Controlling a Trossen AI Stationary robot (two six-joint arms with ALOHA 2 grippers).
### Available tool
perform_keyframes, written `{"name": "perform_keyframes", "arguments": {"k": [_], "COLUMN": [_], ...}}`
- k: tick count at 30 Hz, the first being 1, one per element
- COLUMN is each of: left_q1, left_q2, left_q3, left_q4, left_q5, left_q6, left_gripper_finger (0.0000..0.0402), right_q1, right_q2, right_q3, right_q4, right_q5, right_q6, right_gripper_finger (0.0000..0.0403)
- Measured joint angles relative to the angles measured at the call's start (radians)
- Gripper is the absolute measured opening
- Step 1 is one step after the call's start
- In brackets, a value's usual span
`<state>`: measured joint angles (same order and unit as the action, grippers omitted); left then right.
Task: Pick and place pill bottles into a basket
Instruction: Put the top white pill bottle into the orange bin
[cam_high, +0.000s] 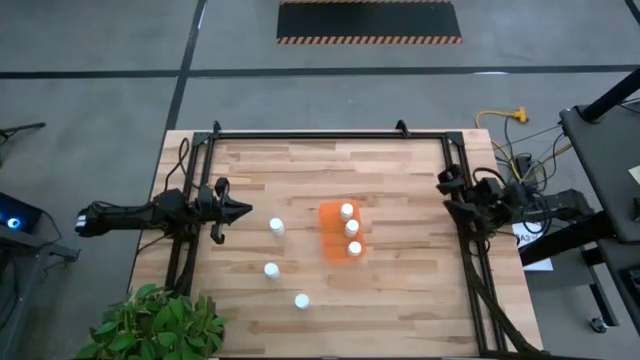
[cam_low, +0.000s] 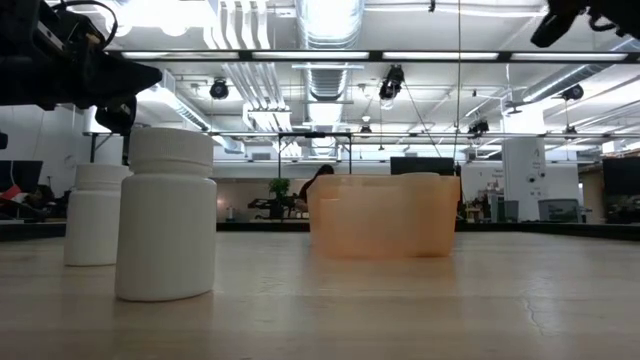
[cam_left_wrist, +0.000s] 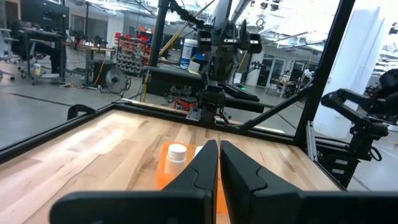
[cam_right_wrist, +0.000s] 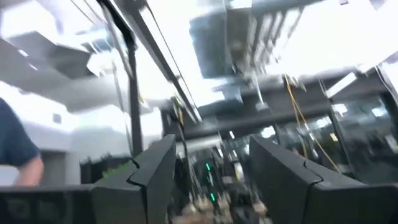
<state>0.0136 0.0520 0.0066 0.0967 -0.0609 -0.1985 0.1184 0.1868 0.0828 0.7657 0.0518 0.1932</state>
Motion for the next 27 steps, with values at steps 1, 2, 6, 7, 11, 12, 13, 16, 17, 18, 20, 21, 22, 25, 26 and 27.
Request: {"name": "perform_keyframes", "arguments": {"k": [1,2,6,7,11,12,13,16,17,18,20,21,22,25,26,27], "left_q1": [0.0,0.0,0.0,0.0,0.0,0.0,0.0,0.0,0.0,0.0,0.0,0.0,0.0,0.0,0.0,0.0], "left_q2": [0.0,0.0,0.0,0.0,0.002,0.001,0.0,0.0,0.0,0.0,0.001,0.001,0.0,-0.001,-0.001,0.0], "left_q3": [0.0,0.0,0.0,0.0,0.0,0.0,0.0,0.0,0.0,0.0,0.0,0.0,0.0,0.0,0.0,0.0], "left_q4": [0.0,-0.001,-0.002,0.001,-0.001,0.0,0.0,0.0,0.0,0.0,0.0,-0.001,0.0,0.0,0.0,0.0], "left_q5": [0.0,0.0,0.0,0.0,0.0,0.0,0.0,0.0,0.0,0.0,0.0,0.0,0.0,0.0,0.0,0.0], "left_q6": [0.0,0.0,0.0,0.0,0.0,0.0,0.0,0.0,0.0,0.0,0.0,0.0,0.0,0.0,0.0,0.0], "left_gripper_finger": [0.0,0.0,0.0,0.0,0.0,0.0,0.0,0.0,0.0,0.0,0.0,0.0,0.0,0.0,0.0,0.0], "right_q1": [0.0,0.0,0.0,0.002,0.002,0.002,0.002,0.002,0.002,0.002,0.002,0.002,0.002,0.002,0.002,0.002], "right_q2": [-0.033,-0.068,-0.188,-0.186,-0.186,-0.187,-0.187,-0.187,-0.187,-0.187,-0.185,-0.185,-0.186,-0.186,-0.187,-0.187], "right_q3": [-0.019,-0.039,-0.074,-0.073,-0.074,-0.074,-0.074,-0.074,-0.074,-0.074,-0.074,-0.074,-0.074,-0.074,-0.074,-0.074], "right_q4": [0.015,0.031,-0.006,0.011,0.011,-0.005,-0.027,-0.142,-0.189,-0.237,-0.334,-0.38,-0.421,-0.51,-0.538,-0.569], "right_q5": [-0.005,-0.005,-0.018,-0.025,-0.057,-0.06,-0.06,-0.06,-0.06,-0.06,-0.059,-0.059,-0.059,-0.059,-0.059,-0.059], "right_q6": [0.0,-0.002,-0.035,-0.042,-0.076,-0.068,-0.066,-0.037,-0.017,0.001,0.026,0.036,0.039,0.031,0.023,0.017], "right_gripper_finger": [0.0194,0.0194,0.0194,0.0194,0.0194,0.0194,0.0194,0.0194,0.0194,0.0194,0.0194,0.0194,0.0194,0.0194,0.0194,0.0194]}}
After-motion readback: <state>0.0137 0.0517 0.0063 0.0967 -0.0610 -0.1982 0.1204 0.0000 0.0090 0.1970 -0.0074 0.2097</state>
